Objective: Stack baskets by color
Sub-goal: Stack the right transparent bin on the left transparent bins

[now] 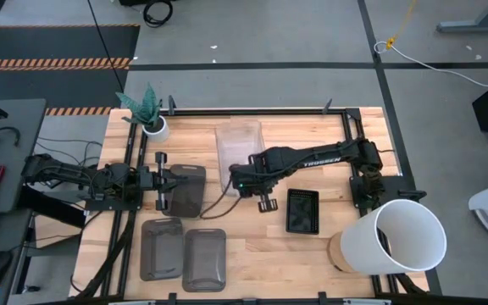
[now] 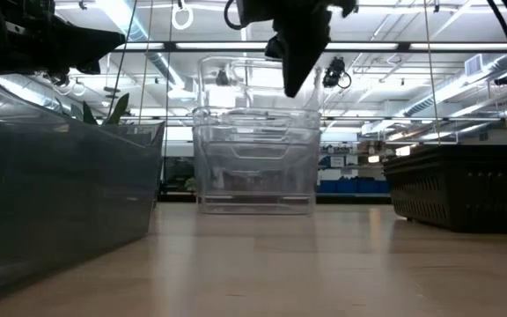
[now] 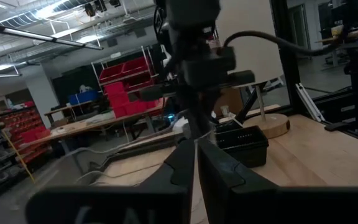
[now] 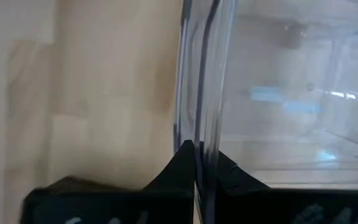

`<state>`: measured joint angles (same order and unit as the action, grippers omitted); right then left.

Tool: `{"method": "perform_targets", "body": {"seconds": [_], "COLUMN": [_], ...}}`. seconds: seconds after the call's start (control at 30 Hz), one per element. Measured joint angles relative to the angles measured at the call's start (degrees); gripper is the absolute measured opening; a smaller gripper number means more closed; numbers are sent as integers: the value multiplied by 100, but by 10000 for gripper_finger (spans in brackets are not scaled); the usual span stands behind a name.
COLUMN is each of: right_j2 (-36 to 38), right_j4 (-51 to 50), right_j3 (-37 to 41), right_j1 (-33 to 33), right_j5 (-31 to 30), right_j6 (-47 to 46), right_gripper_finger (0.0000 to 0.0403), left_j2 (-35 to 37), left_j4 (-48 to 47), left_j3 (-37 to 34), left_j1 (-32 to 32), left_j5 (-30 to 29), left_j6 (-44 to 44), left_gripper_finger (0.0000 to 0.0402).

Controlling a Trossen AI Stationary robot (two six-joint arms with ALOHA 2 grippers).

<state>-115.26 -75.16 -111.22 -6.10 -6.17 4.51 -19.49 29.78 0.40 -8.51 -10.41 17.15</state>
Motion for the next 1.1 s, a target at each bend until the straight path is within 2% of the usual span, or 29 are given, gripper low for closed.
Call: {"method": "perform_targets", "body": {"seconds": [0.3, 0.63, 0.8, 0.9, 1.03, 1.1], "right_j2": [2, 5, 13, 13, 17, 17], "right_j4": [24, 22, -514, -578, -378, -326], "right_j3": [0, 0, -272, -506, -658, -658], "right_j1": [-142, -307, -313, -295, -168, -7], "right_j5": [581, 903, 900, 589, -234, -291], "right_j6": [-628, -1244, -1252, -1214, -785, -619], "right_gripper_finger": [20, 101, 133, 140, 138, 132], "left_j2": [0, 0, 2, 0, 2, 0], "left_j4": [0, 1, 0, 2, 0, 2], "left_j3": [0, 0, 0, 0, 0, 0], "left_j1": [-2, -1, -2, 0, 0, 0], "left_j5": [1, 0, 0, 2, 0, 2], "left_j6": [-1, -1, 0, 0, -2, -2], "left_gripper_finger": [31, 31, 36, 34, 29, 28]}}
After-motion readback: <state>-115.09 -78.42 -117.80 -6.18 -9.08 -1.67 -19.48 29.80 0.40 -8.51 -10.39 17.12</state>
